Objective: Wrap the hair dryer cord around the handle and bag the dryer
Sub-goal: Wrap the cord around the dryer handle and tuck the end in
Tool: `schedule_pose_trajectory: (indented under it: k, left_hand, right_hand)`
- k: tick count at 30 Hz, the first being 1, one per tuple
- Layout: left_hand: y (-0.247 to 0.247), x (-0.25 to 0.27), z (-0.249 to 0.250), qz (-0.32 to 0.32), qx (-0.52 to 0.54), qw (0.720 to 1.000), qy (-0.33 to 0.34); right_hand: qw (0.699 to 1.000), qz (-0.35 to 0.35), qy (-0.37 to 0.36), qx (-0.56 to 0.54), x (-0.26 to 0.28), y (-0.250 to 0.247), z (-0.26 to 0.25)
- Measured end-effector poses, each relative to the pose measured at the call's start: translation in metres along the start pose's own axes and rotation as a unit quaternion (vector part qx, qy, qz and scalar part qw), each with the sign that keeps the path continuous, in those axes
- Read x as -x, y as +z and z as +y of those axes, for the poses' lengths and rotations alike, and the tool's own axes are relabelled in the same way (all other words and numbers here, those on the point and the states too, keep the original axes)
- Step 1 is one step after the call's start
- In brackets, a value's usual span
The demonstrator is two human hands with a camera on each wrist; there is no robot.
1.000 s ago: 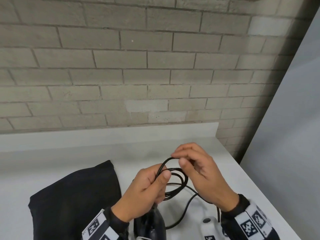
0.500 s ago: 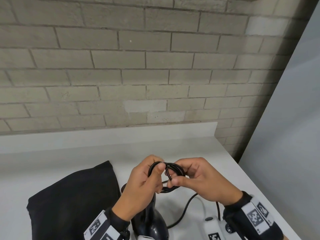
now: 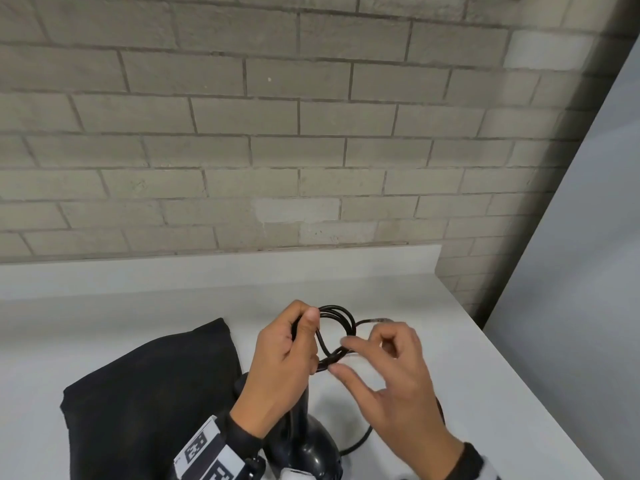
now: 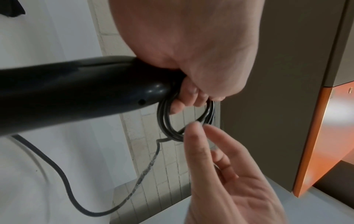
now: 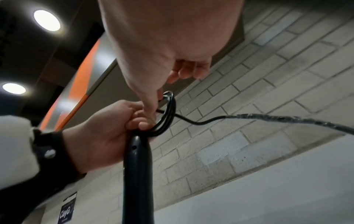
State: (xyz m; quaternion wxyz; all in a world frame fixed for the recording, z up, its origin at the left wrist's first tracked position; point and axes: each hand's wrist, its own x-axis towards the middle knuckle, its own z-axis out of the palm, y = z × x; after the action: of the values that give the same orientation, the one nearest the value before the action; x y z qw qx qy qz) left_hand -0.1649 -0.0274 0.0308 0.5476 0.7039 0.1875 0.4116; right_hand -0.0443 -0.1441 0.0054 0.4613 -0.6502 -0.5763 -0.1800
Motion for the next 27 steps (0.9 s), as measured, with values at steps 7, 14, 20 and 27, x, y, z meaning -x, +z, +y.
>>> schedule_pose_trajectory:
  k: [7,14,20,27]
  left_hand:
    - [0.008,0.001,-0.004,0.007,-0.077,0.996,0.051]
    - [0.012,0.002,-0.007,0.029,-0.115,0.99,0.079]
    - [0.008,-0.002,-0.009,0.028,-0.122,0.988,0.093]
    - [0.002,-0.005,-0.006,0.026,-0.067,0.995,0.064]
  right_hand:
    - [0.998,-0.024,0.045,0.029,0.002,0.01,-0.024]
    - [0.811,-0.104,0.358,-0.451,-0.024,-0.033,-0.063]
    - [0.662,-0.164,0.362,-0.635,-0.021,-0.058,-0.045]
    - [0.918,-0.185,0.155,-0.315,0.008,-0.026,-0.033]
